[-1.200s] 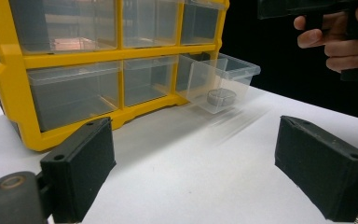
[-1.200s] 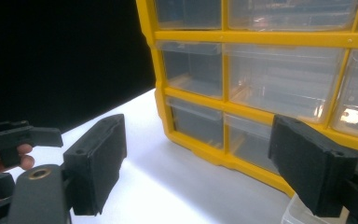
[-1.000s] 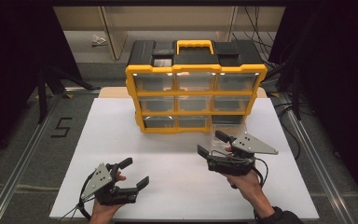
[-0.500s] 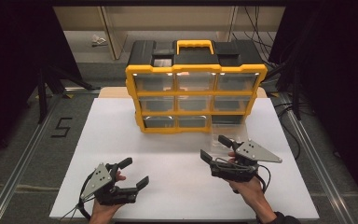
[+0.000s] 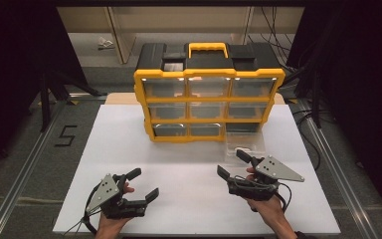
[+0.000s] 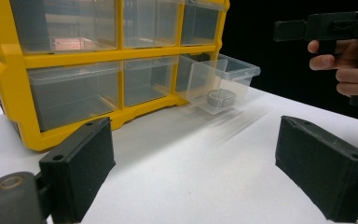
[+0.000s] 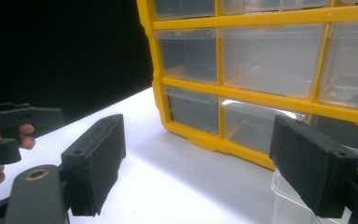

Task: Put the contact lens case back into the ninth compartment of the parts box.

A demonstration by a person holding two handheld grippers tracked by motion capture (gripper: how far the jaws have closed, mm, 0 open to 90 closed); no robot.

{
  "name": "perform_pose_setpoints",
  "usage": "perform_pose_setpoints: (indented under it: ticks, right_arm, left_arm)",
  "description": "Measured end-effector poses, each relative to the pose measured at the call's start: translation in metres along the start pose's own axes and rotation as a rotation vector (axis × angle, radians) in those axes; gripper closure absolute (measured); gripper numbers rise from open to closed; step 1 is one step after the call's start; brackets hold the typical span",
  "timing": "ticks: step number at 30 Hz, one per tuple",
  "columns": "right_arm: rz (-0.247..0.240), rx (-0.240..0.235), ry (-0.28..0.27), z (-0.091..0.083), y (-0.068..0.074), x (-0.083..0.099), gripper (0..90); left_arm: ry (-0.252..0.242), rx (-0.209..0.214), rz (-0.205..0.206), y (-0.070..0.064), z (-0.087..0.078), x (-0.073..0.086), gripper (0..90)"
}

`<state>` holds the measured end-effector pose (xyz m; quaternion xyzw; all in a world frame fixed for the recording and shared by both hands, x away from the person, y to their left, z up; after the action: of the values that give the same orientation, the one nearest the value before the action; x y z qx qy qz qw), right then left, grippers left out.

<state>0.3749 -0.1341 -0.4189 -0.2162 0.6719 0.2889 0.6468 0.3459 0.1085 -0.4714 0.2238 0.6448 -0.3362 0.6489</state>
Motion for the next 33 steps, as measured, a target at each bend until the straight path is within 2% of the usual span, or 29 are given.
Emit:
perform_pose_setpoints:
  ticks: [16,27,33]
  right_arm:
    - [-0.004,0.028,-0.01,-0.012,-0.006,0.008,19.1]
    - [-0.018,0.049,-0.003,-0.024,-0.008,0.02,18.4]
    - [-0.009,0.064,-0.005,-0.029,-0.012,0.024,18.4]
  left_arm:
    - [0.002,0.007,0.002,-0.001,0.0,0.0,11.2]
    - [0.013,0.013,-0.001,-0.002,0.0,0.002,11.0]
    - [0.015,0.013,0.0,-0.001,0.001,0.002,11.0]
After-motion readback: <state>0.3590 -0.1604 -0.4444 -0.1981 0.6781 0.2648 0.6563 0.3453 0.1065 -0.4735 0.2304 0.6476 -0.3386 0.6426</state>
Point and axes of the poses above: each handheld gripper's, and its own axes: z roughly forward along the jaws, x roughly out of its underside, y roughly to its left, the point moved 10 cm from there along z, roughly forward along the jaws, and after that the axes turned 11 degrees about -y, right-handed, at the moved point
